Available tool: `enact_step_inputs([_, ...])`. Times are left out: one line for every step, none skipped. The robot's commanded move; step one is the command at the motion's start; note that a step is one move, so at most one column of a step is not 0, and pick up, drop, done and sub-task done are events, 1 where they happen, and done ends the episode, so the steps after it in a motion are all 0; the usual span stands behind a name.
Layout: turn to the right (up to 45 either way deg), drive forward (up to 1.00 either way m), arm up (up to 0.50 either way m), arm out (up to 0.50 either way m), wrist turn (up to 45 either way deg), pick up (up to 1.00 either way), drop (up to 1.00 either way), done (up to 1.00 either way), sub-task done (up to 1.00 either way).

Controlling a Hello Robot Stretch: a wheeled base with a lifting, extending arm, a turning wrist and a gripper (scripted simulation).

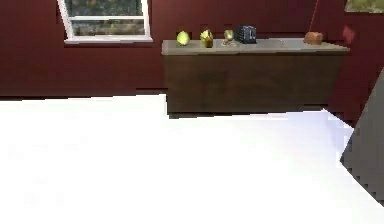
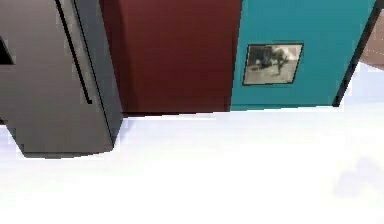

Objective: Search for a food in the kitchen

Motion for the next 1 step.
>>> enact_step_inputs([6.0, 0.0, 0.0, 0.0, 0.0, 0.0, 0.0, 0.0, 0.0])
